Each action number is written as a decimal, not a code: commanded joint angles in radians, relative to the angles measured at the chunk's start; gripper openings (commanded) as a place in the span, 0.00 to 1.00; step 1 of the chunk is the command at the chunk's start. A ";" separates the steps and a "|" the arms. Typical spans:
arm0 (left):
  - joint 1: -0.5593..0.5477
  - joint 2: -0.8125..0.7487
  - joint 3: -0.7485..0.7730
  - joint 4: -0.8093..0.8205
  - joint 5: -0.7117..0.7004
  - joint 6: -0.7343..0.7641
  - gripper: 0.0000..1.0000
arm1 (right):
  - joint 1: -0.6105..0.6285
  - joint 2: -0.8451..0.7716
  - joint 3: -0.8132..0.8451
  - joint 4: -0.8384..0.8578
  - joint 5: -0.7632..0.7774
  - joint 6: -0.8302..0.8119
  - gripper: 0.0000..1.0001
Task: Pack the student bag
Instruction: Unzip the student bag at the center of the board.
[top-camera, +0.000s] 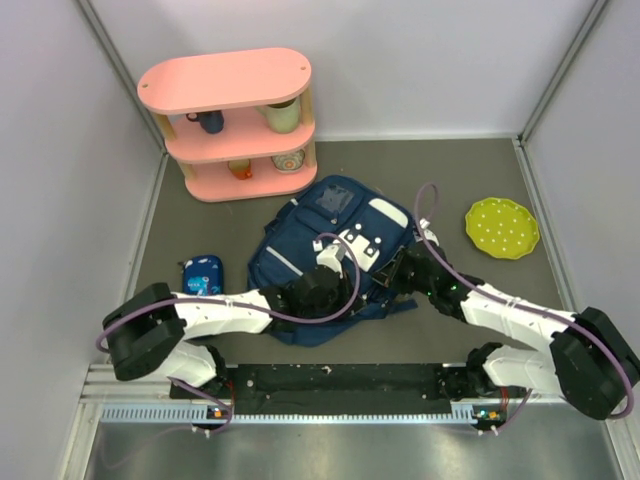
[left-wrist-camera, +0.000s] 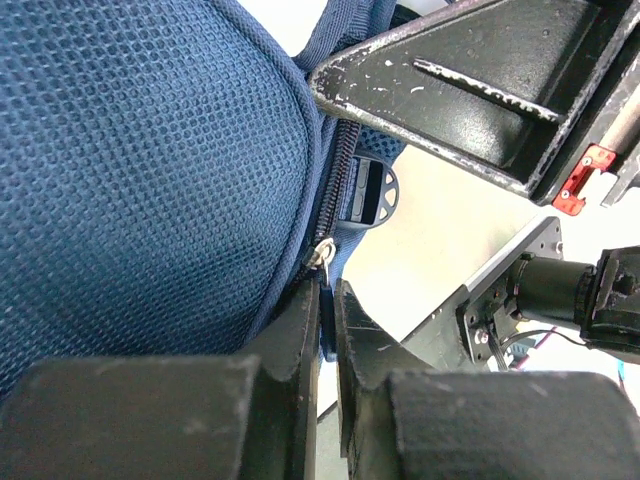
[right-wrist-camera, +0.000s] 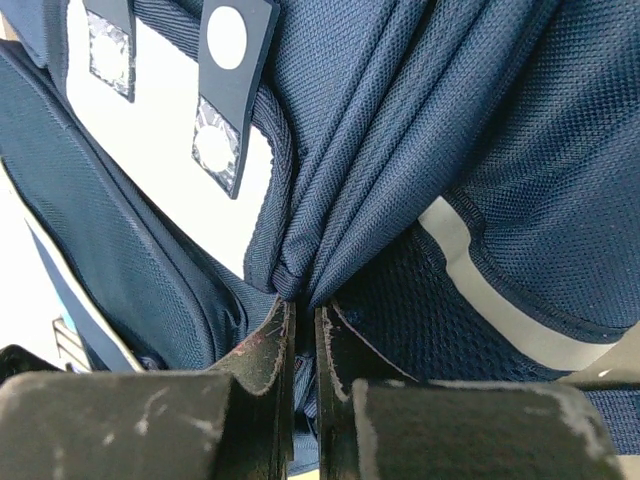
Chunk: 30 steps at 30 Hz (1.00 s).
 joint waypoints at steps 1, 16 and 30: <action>-0.015 -0.109 0.061 -0.109 0.081 0.038 0.00 | -0.092 0.008 0.102 -0.030 0.081 -0.062 0.00; -0.018 -0.390 -0.036 -0.569 0.007 0.091 0.00 | -0.348 0.172 0.346 -0.106 -0.038 -0.186 0.00; -0.026 -0.307 0.072 -0.522 0.056 0.147 0.00 | -0.390 -0.109 0.199 -0.202 -0.334 -0.194 0.70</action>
